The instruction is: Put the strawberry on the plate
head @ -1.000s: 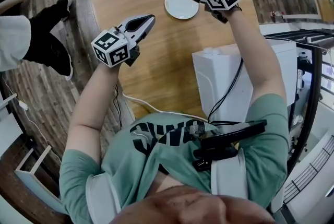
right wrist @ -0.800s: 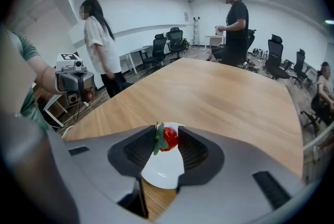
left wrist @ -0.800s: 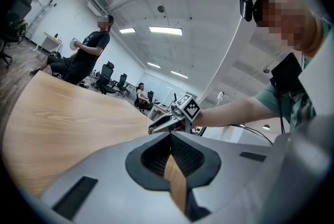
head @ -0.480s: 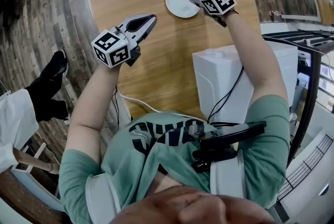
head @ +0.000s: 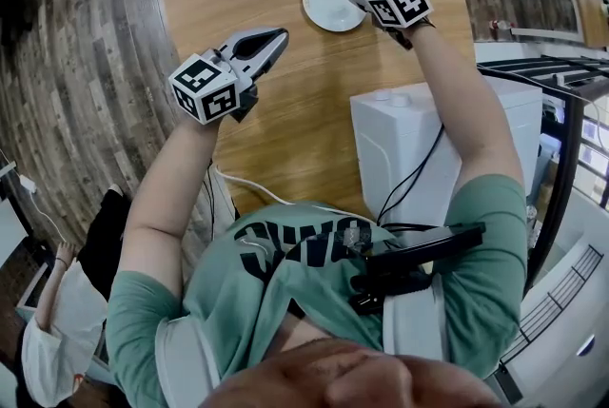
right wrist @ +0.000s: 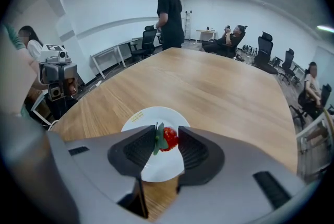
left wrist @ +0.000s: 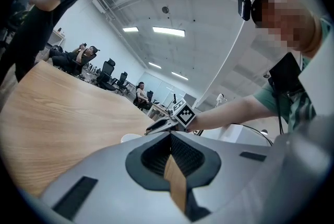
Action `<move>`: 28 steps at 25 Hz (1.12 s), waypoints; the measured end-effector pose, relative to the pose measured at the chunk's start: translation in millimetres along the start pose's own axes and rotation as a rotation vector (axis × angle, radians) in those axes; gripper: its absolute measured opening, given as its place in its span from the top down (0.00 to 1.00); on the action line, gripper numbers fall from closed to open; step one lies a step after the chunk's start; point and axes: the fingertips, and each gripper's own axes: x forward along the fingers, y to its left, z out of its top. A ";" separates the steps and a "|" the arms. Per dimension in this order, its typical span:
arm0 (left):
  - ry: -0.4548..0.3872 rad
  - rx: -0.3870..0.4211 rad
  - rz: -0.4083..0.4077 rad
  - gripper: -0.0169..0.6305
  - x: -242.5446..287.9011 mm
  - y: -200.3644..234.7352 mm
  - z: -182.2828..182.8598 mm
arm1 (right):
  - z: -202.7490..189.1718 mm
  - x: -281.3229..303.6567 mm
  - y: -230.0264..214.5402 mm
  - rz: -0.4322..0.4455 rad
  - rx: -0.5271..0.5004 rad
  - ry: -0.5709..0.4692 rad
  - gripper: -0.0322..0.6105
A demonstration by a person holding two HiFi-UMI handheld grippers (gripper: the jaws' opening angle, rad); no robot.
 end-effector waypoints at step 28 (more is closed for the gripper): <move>-0.036 -0.018 0.026 0.97 -34.1 -22.0 1.7 | 13.3 -5.6 12.7 -0.023 -0.052 -0.005 0.69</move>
